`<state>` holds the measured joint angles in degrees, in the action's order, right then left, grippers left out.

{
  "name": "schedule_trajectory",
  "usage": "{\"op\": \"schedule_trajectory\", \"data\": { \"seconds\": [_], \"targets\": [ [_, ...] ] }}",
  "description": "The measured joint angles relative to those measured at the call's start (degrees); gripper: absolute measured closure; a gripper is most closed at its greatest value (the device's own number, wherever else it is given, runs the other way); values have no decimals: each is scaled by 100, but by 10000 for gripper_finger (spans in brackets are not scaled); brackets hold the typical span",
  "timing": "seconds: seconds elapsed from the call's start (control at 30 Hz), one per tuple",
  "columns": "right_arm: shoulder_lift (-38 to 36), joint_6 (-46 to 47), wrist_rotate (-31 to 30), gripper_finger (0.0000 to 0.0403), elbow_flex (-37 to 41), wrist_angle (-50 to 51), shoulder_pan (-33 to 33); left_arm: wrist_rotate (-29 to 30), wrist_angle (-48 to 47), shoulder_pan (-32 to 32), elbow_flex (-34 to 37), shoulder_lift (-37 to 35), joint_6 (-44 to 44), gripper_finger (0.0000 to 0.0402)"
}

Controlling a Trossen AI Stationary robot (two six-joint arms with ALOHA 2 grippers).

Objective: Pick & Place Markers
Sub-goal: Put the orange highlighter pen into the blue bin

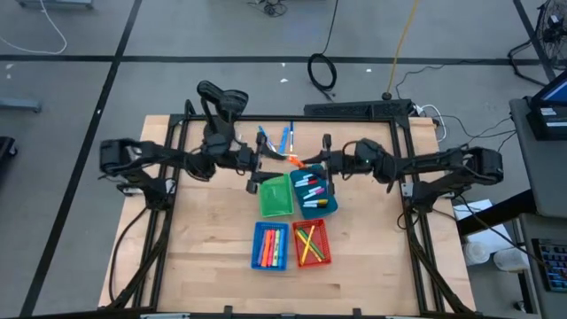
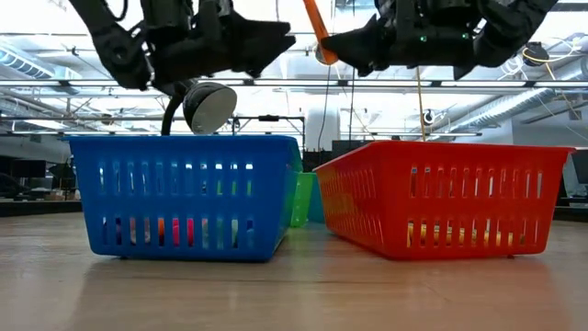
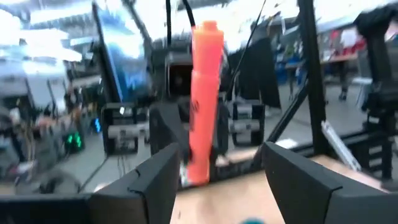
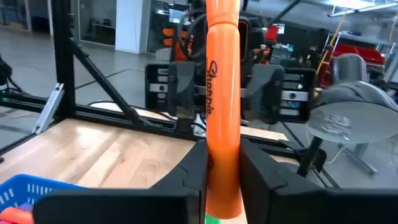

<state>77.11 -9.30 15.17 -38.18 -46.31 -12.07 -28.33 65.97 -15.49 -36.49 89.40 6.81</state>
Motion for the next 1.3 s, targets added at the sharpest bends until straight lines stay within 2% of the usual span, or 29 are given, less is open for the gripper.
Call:
{"op": "schedule_trajectory", "data": {
  "seconds": [0.13, 0.23, 0.37, 0.53, 0.6, 0.67, 0.83, 0.97, 1.13, 1.3],
  "targets": [
    [-3, -97, -31, 353, 25, -18, 98, 25, 333, 241, -364, 319, -228, 170],
    [-7, -95, -3, 353, 31, -7, 96, 75, -278, 418, -836, 526, -283, 170],
    [-5, -76, 3, 353, 29, -10, 108, 342, -1110, 635, -1491, 774, 144, 170],
    [-5, -41, -42, 353, 31, 69, 161, 712, -1569, 674, -1751, 838, 515, 173],
    [-5, -80, -36, 353, 30, 106, 166, 713, -1576, 674, -1751, 838, 514, 190],
    [-5, -101, -32, 353, 25, 157, 166, 654, -1578, 672, -1751, 838, 582, 223],
    [-5, -76, 30, 353, 25, 229, 178, 470, -1586, 674, -1751, 838, 789, 348],
    [6, 18, -8, 351, 2, 255, 175, 648, -2108, 678, -1759, 598, 759, 350],
    [-9, 103, -56, 275, 21, 437, 161, 1174, -3390, 786, -1755, -153, 817, 350],
    [-10, 69, -48, 214, 20, 592, 161, 1153, -5092, 1117, -1755, -1068, 319, 350]
  ]
}}
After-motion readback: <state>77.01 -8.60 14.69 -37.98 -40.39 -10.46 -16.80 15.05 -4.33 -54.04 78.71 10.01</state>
